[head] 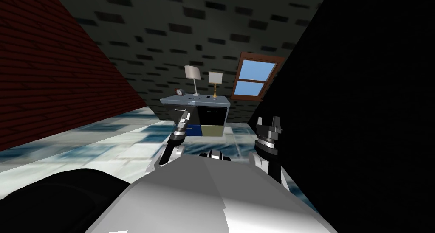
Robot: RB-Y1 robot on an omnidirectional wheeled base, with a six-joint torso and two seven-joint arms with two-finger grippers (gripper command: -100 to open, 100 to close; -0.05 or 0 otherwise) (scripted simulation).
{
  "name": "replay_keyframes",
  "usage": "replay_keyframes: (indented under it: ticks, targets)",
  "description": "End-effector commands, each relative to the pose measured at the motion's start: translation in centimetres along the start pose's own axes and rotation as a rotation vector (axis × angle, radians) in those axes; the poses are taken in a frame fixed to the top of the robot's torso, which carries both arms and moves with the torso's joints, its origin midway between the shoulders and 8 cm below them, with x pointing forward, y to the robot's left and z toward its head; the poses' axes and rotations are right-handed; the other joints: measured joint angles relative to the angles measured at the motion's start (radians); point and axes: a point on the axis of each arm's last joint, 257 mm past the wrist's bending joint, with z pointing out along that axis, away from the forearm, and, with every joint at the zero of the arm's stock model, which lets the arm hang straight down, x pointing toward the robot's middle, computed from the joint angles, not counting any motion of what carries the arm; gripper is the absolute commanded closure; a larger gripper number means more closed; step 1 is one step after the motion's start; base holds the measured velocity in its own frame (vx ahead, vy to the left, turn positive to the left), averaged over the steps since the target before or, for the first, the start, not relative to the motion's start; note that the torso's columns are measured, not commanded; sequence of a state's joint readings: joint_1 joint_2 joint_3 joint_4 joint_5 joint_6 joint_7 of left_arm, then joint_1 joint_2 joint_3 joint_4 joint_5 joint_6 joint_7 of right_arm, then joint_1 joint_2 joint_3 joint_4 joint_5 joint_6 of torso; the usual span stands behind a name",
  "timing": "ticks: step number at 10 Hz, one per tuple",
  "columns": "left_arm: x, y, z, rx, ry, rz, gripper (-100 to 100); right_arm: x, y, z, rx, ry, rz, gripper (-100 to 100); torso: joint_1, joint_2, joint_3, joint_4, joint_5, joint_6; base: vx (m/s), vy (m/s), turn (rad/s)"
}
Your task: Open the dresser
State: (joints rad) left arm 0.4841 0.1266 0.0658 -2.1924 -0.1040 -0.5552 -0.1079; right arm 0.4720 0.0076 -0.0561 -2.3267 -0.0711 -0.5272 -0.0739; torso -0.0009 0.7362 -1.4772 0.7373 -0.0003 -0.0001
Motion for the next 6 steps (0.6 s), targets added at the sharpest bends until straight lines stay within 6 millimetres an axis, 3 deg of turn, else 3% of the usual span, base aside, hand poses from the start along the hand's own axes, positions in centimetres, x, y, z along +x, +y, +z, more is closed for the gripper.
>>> replay_keyframes:
  ticks: [1, 6]
  targets:
    - [0.5, 2.0, -0.5, -0.042, 0.014, 0.005, -100, 0.0, 0.0, 0.0, 0.0, 0.0, 0.0, 0, 0.0, 0.003, 0.002, 0.001, 0.0, 0.0, 0.084, -0.033, -0.004]
    - [1.3, 6.1, -1.3, -0.131, 0.022, 0.004, -100, 0.0, 0.0, 0.0, 0.0, 0.0, 0.0, 0, 0.0, 0.0, 0.0, 0.0, 0.0, 0.0, 0.072, -0.032, -0.007]
